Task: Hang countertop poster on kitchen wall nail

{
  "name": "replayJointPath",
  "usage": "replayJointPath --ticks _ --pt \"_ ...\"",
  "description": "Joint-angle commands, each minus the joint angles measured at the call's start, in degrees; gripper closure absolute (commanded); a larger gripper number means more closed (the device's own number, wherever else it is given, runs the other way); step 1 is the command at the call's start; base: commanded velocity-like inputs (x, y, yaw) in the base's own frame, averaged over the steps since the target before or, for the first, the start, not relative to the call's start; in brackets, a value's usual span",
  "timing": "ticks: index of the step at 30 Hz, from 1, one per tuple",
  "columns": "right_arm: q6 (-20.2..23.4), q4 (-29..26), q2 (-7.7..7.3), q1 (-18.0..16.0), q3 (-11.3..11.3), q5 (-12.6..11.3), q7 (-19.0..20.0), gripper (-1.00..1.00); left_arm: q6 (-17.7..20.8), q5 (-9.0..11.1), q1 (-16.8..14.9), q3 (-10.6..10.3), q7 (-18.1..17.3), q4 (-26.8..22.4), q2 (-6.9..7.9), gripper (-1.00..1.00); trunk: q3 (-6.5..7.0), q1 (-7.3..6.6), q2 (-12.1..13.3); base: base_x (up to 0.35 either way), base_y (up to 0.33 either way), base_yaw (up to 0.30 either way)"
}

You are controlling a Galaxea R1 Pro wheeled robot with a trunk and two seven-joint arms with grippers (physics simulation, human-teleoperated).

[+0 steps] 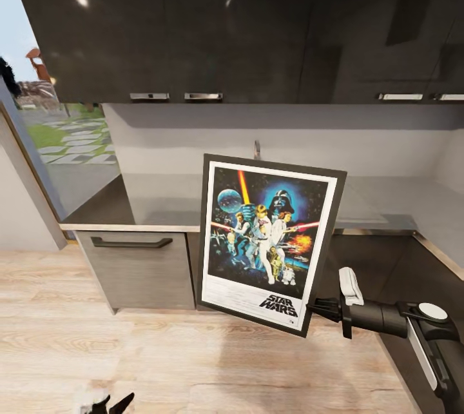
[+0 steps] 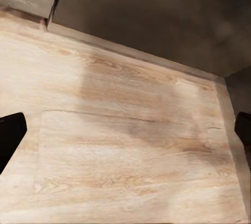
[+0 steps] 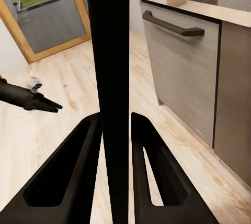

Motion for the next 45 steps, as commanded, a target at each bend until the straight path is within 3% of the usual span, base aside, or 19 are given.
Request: replayJointPath --ticks 1,4,10,19,45 --pt "0.8 0.0 -0.01 -0.1 0.0 0.0 0.3 1.0 4.6 0.6 0.0 -0.7 4.8 -4.8 -0.72 -1.0 0.07 -0.2 0.3 0.0 0.0 0.0" --pt "0.8 0.0 -0.03 -0.1 -0.1 0.0 0.3 1.0 10.8 0.6 0.0 -0.7 9.2 -9.4 -1.46 -1.0 0.61 -0.86 1.5 0.0 0.0 0.0" --pt "0.8 0.0 -0.02 -0.1 -0.1 0.0 0.3 1.0 15.4 0.7 0.0 -0.3 11.8 -12.6 -1.89 -1.0 1.69 -2.18 3.9 0.0 0.0 0.0" --pt "0.8 0.0 0.0 -0.1 -0.1 0.0 0.3 1.0 15.9 0.6 0.0 -0.1 12.0 -12.7 -1.91 -1.0 3.3 -4.16 7.5 0.0 0.0 0.0" --pt "0.7 -0.1 0.01 0.0 0.0 -0.1 0.4 1.0 15.9 0.4 0.0 -0.3 12.0 -12.4 -1.97 -1.0 3.3 -4.16 7.5 0.0 0.0 0.0"
